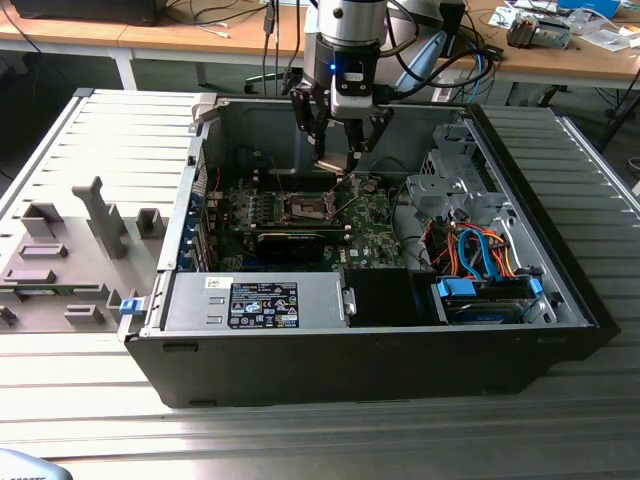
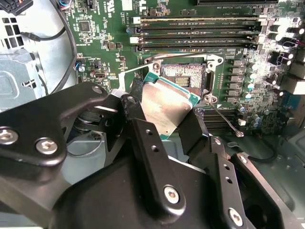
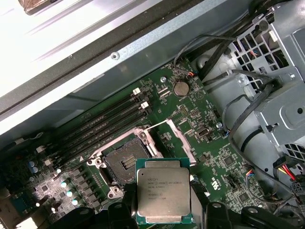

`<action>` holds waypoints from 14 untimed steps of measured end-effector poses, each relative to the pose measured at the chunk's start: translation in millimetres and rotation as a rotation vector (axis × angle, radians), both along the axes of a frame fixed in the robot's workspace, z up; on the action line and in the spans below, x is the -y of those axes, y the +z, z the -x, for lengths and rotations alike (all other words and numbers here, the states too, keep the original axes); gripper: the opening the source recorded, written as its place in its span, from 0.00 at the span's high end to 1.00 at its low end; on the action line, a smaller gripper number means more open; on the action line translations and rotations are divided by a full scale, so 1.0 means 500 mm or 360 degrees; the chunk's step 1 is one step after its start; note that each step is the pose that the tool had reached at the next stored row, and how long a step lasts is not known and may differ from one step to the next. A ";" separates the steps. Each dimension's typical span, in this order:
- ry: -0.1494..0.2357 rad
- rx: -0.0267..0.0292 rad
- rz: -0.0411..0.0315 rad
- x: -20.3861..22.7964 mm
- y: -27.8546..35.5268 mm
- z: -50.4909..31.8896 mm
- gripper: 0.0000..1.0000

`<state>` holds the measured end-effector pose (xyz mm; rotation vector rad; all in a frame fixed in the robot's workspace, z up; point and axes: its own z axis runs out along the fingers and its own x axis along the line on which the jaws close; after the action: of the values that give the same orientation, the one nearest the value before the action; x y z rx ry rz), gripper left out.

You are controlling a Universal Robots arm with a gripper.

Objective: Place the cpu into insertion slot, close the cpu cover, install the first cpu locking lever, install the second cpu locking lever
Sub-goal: 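Place the cpu into insertion slot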

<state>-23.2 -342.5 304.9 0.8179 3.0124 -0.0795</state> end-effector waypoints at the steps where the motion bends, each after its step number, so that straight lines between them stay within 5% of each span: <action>1: -0.0001 0.00000 0.0000 0.0000 0.000 0.000 0.45; 14: -0.0014 0.00000 0.0000 0.0000 0.000 0.000 0.45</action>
<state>-23.2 -342.5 304.8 0.8310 3.0089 -0.0801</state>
